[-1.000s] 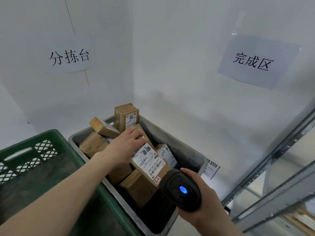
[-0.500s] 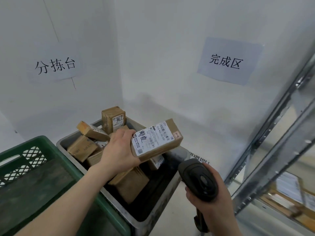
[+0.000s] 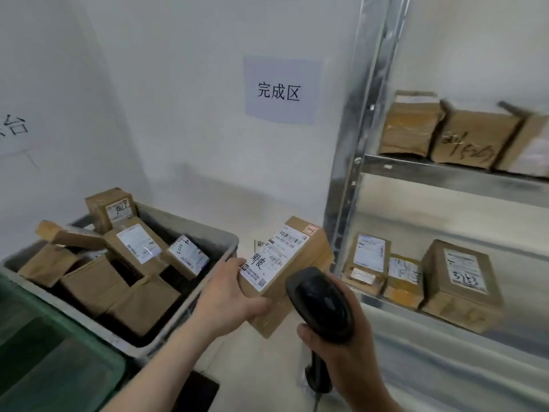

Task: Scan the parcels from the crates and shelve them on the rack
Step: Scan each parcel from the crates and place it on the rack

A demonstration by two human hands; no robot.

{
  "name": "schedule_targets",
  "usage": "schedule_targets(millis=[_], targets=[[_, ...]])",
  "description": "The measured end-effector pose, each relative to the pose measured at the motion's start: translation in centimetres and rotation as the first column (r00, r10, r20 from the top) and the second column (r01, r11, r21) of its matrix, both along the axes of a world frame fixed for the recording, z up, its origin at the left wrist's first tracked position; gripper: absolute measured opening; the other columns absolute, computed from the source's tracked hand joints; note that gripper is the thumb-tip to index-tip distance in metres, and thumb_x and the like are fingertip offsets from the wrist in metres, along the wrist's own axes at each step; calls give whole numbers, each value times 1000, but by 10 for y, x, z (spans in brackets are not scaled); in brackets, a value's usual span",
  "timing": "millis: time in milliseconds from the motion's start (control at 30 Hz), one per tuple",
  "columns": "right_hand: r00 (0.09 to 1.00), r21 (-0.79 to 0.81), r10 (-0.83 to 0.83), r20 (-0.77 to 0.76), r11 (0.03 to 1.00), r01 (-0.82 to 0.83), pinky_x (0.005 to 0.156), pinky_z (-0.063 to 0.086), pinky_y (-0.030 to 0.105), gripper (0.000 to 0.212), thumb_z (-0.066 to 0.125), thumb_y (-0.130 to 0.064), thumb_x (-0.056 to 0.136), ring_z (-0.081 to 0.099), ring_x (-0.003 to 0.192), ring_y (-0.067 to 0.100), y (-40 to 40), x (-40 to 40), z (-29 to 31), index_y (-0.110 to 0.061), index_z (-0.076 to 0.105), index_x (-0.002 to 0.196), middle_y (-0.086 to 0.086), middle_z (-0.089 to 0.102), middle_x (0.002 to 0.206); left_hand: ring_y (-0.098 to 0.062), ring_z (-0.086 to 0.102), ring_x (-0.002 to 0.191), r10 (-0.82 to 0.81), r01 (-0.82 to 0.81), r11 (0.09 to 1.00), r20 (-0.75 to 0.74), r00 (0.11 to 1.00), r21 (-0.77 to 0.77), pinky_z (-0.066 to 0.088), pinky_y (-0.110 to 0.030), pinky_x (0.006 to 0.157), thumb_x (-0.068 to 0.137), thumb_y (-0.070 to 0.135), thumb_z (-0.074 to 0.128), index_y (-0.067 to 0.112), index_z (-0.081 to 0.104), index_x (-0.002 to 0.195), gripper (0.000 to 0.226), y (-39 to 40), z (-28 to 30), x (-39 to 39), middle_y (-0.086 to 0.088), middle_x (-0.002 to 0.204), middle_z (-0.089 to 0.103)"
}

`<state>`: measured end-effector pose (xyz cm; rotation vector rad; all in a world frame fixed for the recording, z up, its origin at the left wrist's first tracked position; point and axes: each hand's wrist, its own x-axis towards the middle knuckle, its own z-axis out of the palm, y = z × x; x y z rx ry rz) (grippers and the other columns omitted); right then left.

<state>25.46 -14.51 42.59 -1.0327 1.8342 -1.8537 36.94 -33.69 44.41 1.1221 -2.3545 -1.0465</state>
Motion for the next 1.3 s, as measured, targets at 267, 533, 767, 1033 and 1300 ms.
schedule_targets(millis=[267, 533, 767, 1033, 1300], targets=[[986, -61, -123, 113, 990, 130, 94, 58, 35, 77, 83, 3, 59, 66, 118, 13, 97, -46, -7, -23, 63, 129, -5, 73, 122, -3, 53, 96, -125, 126, 992, -44, 991, 26, 47, -24, 80, 60, 43, 84, 37, 45, 121, 73, 109, -2, -77, 14, 115, 45], [935, -142, -264, 237, 943, 302, 85, 57, 27, 75, 73, 6, 56, 71, 112, 23, 148, -75, -2, -15, 65, 128, 7, 75, 118, -14, 55, 113, -314, 314, 949, -31, 949, -9, 47, -34, 99, 62, 54, 82, 31, 47, 136, 84, 166, 0, -150, 9, 124, 47], [864, -108, -407, 297, 885, 454, 84, 57, 48, 75, 77, 0, 52, 71, 103, 31, 176, -105, 12, -20, 69, 124, 10, 76, 111, -3, 57, 92, -477, 481, 876, -120, 871, 11, 48, -19, 70, 63, 44, 90, 40, 48, 104, 59, 200, 18, -199, 15, 104, 50], [772, -77, -539, 338, 801, 593, 77, 53, 41, 65, 76, -3, 53, 71, 86, 16, 214, -129, 13, -25, 72, 115, 4, 76, 96, 3, 60, 91, -659, 690, 711, -216, 721, 136, 58, -24, 80, 67, 12, 91, 47, 43, 95, 66, 235, 22, -242, 22, 100, 60], [712, -70, -581, 395, 753, 654, 75, 54, 42, 75, 77, -2, 52, 67, 93, 31, 270, -186, -11, -16, 67, 125, 17, 73, 106, -2, 56, 113, -753, 778, 612, -197, 628, 144, 53, -18, 88, 74, -10, 78, 36, 42, 121, 75, 285, -1, -294, 23, 110, 51]])
